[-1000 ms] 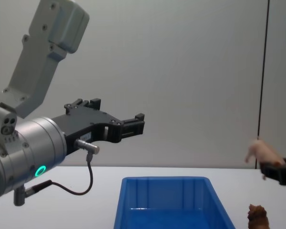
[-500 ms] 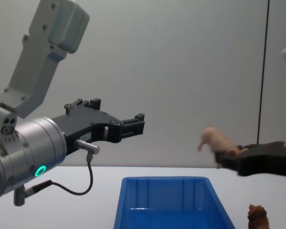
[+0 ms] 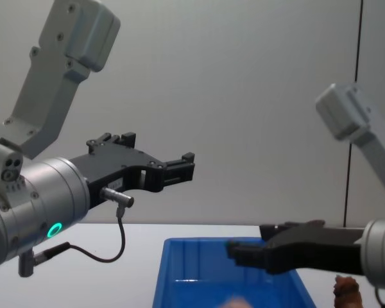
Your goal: Pick up the two dolls from the table and place them into the box.
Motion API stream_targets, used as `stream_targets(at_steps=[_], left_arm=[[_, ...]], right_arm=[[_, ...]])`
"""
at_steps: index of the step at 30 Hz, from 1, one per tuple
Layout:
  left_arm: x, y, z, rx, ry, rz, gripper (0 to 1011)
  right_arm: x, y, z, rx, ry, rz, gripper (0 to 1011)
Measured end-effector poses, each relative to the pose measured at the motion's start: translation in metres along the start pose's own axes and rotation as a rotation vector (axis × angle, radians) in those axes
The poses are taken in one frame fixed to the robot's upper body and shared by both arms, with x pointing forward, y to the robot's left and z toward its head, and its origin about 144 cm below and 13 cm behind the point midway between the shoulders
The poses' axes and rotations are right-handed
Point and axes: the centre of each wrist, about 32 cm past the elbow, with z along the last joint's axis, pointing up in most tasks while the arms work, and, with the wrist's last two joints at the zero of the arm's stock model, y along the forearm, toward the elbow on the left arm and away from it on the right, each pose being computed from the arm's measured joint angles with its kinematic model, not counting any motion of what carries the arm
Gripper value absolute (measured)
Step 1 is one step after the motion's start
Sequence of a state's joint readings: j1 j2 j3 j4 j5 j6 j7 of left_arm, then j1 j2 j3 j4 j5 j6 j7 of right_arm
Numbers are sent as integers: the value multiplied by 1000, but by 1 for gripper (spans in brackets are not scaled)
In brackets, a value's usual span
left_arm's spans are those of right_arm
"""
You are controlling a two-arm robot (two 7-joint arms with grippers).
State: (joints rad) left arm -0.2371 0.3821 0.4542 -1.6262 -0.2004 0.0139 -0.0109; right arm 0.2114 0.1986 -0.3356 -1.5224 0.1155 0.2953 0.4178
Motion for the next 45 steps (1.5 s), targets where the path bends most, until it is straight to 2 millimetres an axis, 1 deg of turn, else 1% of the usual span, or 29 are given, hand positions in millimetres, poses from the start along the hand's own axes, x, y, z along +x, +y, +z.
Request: stream_targets(at_steps=[2,3,8,9,10,14,24,29,30,38,45], left_arm=[[0,0,0,0,0,0,1002],[0,0,0,0,0,0,1002],[0,0,0,0,0,0,1002],[0,0,0,0,0,0,1002],[0,0,0,0,0,0,1002],[0,0,0,0,0,0,1002],[0,0,0,0,0,0,1002],[0,0,0,0,0,0,1002],[0,0,0,0,0,0,1002],[0,0,0,0,0,0,1002],[0,0,0,0,0,0,1002]], right_arm=[[-1,1,-1,-2,1,5,686],[-2,2,-1,-4,1,8,744],[-3,3,-2,3,2,7,870],[-3,3,-3,6,5,2,921],[-3,3,-3,6,5,2,921],[1,-2,-4,20,13,-31,1001],[14,-17,-9,30,41,-137,1001],[22,-21,-12,13,60,-185,1001],[26,-22,-14,-3,71,-207,1001],[38,-22,-20,-63,101,-256,1001],[43,-19,-26,-114,124,-267,1001]])
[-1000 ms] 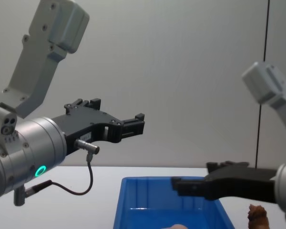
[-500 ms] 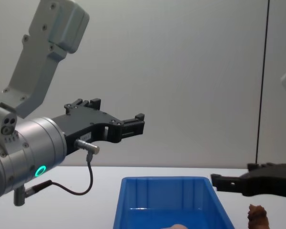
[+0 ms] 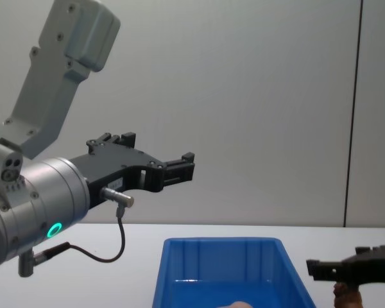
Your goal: Pick up the two dolls from the table and place them into the box.
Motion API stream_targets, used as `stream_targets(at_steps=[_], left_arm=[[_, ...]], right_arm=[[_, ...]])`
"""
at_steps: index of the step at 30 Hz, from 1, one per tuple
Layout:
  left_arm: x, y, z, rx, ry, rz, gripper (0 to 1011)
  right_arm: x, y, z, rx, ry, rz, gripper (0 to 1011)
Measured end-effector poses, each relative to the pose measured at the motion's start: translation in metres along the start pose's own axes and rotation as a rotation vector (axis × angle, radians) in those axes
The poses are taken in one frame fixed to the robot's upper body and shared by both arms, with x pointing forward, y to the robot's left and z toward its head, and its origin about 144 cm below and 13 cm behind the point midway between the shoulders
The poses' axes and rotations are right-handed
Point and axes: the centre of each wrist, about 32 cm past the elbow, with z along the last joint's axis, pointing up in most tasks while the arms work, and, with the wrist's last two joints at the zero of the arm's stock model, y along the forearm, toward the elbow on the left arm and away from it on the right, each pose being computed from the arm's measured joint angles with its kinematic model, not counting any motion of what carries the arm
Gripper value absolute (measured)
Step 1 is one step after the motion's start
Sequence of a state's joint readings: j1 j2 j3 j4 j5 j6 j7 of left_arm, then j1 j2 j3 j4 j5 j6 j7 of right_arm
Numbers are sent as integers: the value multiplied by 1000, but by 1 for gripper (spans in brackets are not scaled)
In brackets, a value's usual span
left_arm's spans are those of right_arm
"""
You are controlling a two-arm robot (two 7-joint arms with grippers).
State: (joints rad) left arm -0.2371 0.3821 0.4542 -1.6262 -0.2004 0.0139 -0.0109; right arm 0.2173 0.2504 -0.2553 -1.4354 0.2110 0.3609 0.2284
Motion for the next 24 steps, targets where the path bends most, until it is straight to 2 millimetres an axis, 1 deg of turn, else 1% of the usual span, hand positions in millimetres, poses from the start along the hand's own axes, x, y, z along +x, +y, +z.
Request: stream_targets(at_steps=[14,20,21,22,24], left_arm=[[0,0,0,0,0,0,1002],[0,0,0,0,0,0,1002],[0,0,0,0,0,0,1002],[0,0,0,0,0,0,1002],[0,0,0,0,0,0,1002]], right_arm=[[3,8,-10,-81,27,-2,994],[3,10,-13,-104,39,1,855],[3,10,-13,-107,41,2,855],[3,10,-13,-107,41,2,796],[3,10,-13,-110,44,3,762]])
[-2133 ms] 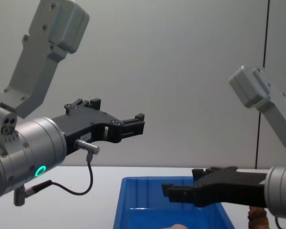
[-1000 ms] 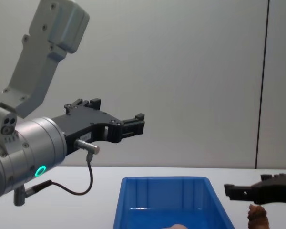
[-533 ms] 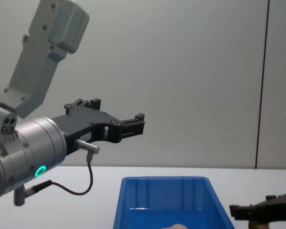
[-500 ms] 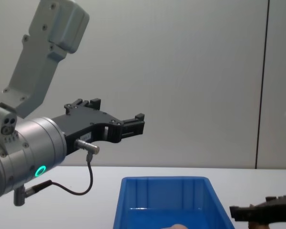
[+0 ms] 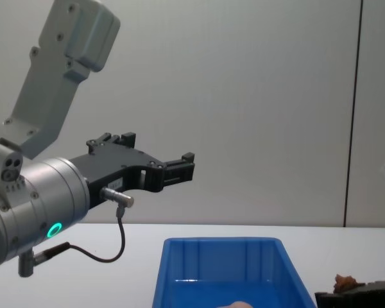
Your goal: Pick up the two dolls from the table and place them into the box.
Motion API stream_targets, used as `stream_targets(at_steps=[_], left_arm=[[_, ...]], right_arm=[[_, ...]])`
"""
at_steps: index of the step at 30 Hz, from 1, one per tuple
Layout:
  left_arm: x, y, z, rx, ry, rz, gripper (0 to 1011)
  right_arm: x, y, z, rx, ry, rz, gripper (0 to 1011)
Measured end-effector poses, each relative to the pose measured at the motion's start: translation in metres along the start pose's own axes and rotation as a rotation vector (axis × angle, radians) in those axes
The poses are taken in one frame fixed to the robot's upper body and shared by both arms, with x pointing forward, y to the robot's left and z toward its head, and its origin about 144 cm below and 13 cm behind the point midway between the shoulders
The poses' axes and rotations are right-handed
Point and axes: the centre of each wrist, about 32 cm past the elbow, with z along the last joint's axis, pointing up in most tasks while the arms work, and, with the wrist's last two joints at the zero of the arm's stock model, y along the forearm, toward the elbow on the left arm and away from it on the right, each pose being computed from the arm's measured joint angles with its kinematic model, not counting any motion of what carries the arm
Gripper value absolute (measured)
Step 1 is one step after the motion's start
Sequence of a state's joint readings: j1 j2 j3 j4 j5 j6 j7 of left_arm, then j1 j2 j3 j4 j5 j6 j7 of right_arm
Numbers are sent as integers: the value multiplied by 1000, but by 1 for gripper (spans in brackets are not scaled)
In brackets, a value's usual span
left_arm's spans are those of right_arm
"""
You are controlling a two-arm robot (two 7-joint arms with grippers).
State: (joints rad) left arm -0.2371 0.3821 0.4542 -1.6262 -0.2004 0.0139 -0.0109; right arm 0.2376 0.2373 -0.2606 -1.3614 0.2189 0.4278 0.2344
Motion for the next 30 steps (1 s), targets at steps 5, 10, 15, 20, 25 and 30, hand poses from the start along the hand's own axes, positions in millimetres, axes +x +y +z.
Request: stream_targets(at_steps=[5,10,15,20,25,30], left_arm=[[0,0,0,0,0,0,1002],[0,0,0,0,0,0,1002],[0,0,0,0,0,0,1002],[0,0,0,0,0,0,1002],[0,0,0,0,0,0,1002],[0,0,0,0,0,0,1002]], right_arm=[[0,0,1,0,7,2,589],[0,-2,3,11,6,-1,450],[0,-5,7,47,-4,-8,418],[0,-8,14,98,-22,-14,418],[-1,-11,22,150,-44,-15,418],[-5,-14,34,220,-73,4,418]])
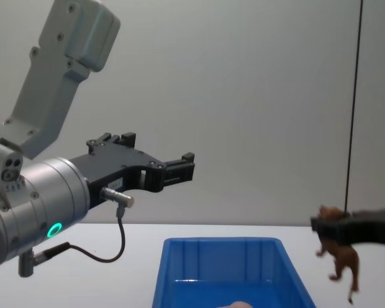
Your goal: Pick up the two dolls from the table and place them into the box.
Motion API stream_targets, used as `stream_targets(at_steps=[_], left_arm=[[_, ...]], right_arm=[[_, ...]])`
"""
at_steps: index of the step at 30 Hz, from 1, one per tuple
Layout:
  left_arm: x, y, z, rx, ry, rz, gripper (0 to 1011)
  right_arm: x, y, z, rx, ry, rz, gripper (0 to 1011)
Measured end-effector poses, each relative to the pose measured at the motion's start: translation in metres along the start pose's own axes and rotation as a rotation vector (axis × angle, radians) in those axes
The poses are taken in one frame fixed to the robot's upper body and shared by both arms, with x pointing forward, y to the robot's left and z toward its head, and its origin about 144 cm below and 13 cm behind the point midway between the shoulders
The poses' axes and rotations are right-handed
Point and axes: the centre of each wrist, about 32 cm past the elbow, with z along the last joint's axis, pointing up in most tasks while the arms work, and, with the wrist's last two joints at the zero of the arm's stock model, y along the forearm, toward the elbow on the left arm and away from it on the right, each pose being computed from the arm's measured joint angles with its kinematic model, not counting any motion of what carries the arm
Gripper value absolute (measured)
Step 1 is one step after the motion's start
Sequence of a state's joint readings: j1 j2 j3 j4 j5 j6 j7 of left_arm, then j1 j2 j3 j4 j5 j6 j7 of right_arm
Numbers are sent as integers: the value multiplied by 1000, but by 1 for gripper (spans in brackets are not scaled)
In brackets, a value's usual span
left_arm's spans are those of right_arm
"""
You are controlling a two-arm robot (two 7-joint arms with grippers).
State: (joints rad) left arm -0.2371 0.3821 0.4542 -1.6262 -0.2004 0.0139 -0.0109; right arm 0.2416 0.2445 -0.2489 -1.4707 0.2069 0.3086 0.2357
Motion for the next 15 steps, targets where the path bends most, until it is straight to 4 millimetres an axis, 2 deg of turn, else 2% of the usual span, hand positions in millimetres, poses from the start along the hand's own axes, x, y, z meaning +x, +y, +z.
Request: stream_targets(at_steps=[15], left_arm=[[0,0,0,0,0,0,1002]], right_arm=[[-25,11,29,102,-29,137,418]])
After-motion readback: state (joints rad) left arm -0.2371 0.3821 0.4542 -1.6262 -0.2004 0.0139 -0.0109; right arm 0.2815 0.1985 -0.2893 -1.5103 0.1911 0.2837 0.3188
